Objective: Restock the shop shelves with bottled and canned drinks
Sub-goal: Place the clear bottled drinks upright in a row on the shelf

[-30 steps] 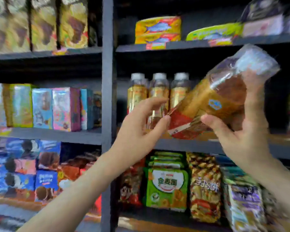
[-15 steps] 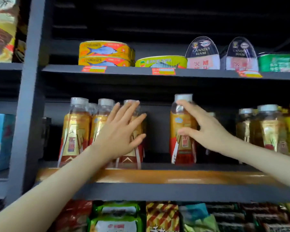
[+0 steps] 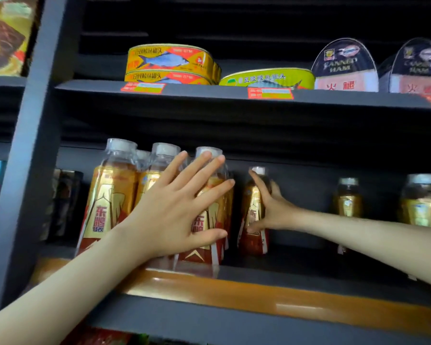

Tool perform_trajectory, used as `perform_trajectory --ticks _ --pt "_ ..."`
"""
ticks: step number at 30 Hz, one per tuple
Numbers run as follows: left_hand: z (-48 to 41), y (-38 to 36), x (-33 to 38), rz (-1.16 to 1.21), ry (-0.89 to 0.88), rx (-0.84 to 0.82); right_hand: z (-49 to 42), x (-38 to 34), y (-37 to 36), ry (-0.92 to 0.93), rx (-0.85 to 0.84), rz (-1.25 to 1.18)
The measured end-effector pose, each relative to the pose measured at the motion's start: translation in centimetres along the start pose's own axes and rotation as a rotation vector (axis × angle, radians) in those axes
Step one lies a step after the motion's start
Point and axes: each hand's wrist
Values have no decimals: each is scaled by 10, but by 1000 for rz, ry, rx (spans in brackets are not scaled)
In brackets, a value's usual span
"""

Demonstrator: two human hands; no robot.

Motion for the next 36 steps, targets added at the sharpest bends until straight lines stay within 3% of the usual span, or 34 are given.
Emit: perform_trajectory --ticks 9,16,19,24,28,31,36 --pt "1 -3 6 24 33 49 -35 20 -9 20 -77 29" --pt "1 3 6 43 59 -21 -32 13 -5 -33 -98 245" --pt "-3 10 17 112 153 0 -17 18 14 -44 -17 403" --pt "-3 19 45 193 377 56 17 53 62 -343 272 599" --pt "-2 17 50 194 408 106 39 85 66 -562 116 510" --pt "-3 11 52 164 378 134 40 101 64 -624 23 419" --pt "0 9 52 155 357 137 39 114 67 -642 61 400"
Point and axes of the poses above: each hand's wrist, its own z-axis away from the middle knuckle, its own y-axis out of the back of the hand, x = y × z, and after that the axes turned 10 degrees about y, right-handed
